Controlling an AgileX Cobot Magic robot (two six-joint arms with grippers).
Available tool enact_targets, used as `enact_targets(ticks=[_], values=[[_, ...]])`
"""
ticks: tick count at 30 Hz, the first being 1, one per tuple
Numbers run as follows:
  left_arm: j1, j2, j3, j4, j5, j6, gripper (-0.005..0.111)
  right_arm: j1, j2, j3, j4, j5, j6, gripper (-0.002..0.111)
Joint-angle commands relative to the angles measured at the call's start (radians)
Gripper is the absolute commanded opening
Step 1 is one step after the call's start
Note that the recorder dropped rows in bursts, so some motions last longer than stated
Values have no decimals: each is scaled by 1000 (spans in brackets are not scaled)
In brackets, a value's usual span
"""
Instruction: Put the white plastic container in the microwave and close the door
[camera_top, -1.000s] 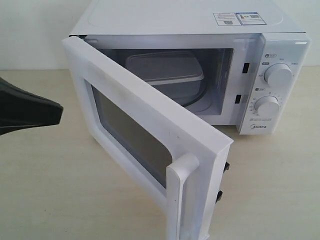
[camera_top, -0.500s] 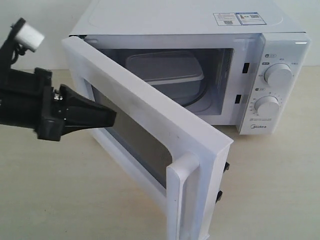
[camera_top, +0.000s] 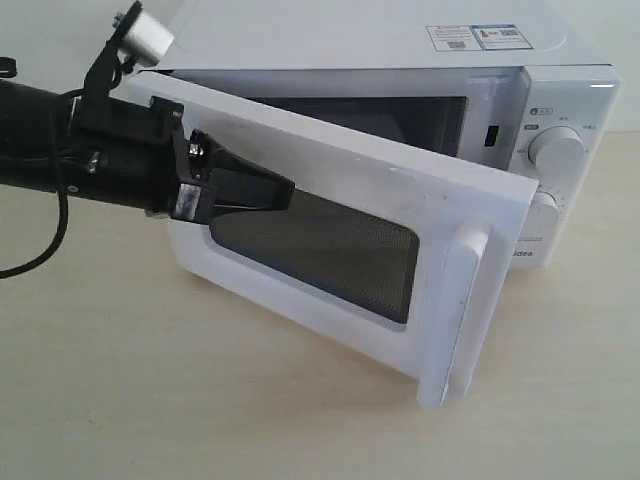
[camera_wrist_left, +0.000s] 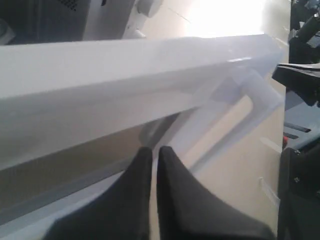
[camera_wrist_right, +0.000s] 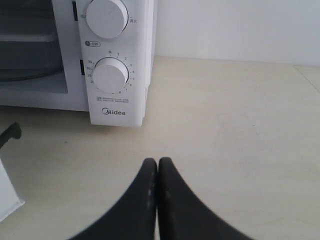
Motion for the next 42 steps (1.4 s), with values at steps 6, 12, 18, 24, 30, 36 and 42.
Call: enact_targets(ticks=[6, 12, 18, 24, 30, 36, 42], values=[[-9, -146, -8, 94, 73, -110, 4, -5, -5, -1, 2, -6, -4, 0], [-9, -215, -8, 103, 81, -140, 4, -5, -5, -1, 2, -6, -4, 0], [-9, -220, -8, 105, 154, -166, 4, -5, -5, -1, -31, -17, -28, 0], [-9, -236, -8, 102, 173, -178, 4, -5, -5, -1, -91, -255, -50, 0], [-9, -260, -8, 102, 173, -178, 4, -5, -5, -1, -50, -742, -8, 0], [-9, -291, -8, 102, 173, -178, 4, -5, -5, -1, -45, -1163, 9, 0], [-9, -311, -8, 102, 171, -178, 4, -5, -5, -256, -18, -940, 284, 0]])
